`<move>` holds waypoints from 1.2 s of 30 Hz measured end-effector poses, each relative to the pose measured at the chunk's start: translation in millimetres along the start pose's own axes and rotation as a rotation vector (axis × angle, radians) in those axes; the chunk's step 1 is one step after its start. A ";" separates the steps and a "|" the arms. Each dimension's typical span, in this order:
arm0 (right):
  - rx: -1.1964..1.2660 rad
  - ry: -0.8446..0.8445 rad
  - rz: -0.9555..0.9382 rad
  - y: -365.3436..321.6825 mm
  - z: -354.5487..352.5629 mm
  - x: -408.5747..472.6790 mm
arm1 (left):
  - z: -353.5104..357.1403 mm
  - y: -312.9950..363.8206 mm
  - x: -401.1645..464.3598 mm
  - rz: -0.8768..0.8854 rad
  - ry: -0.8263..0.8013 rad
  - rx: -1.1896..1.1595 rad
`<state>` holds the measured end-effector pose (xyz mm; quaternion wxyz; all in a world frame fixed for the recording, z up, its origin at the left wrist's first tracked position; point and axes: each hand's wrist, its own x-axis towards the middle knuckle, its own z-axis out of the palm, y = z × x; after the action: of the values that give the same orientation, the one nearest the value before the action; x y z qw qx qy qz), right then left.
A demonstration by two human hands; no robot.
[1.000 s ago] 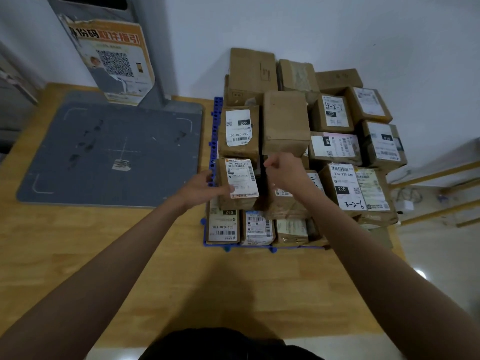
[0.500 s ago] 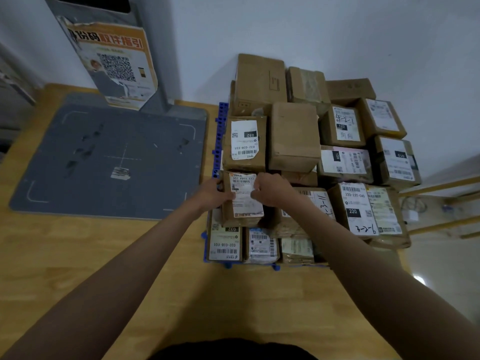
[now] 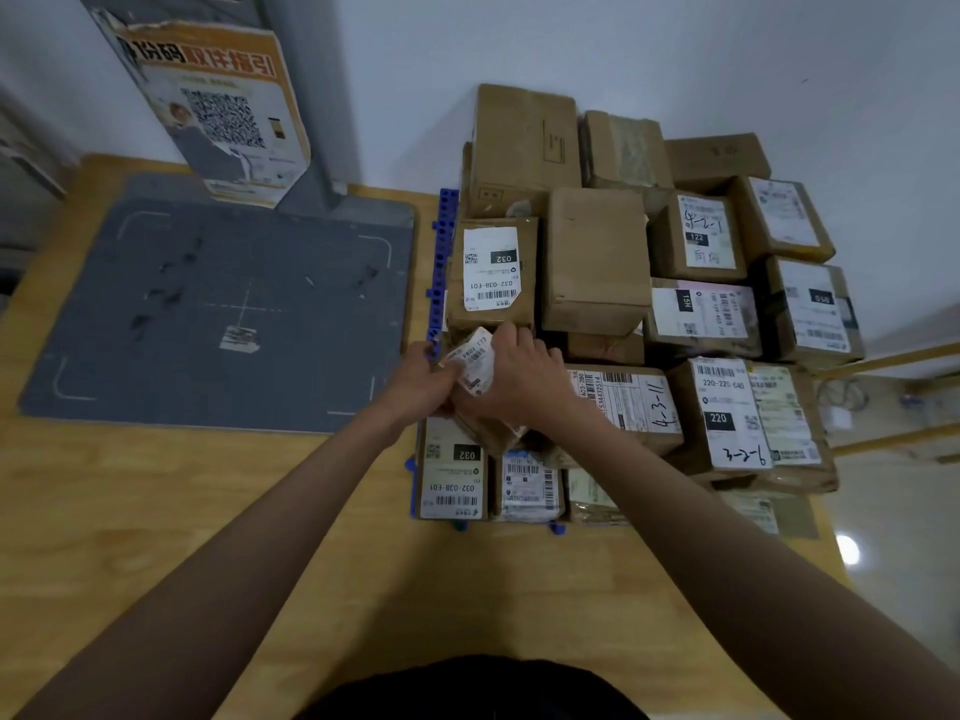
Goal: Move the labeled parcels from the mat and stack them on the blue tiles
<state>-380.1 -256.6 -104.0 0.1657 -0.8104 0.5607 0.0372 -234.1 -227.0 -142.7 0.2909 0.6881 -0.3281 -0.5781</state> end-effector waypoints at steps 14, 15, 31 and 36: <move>0.039 -0.191 -0.258 29.4 -10.1 18.7 | -9.2 -5.6 2.3 0.031 -0.022 0.247; 0.045 -0.193 -0.263 31.3 -10.6 18.3 | -9.2 -6.2 4.1 0.029 -0.019 0.251; 0.059 -0.046 0.246 53.2 -25.2 11.0 | -12.3 -7.3 27.2 -0.021 0.011 0.258; 0.101 -0.125 0.263 51.5 -28.5 24.9 | -12.1 -1.1 34.6 -0.051 0.010 0.188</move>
<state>-422.0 -304.1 -95.0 0.2344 -0.7169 0.6516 0.0808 -218.0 -253.3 -162.5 0.2116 0.7236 -0.3618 -0.5485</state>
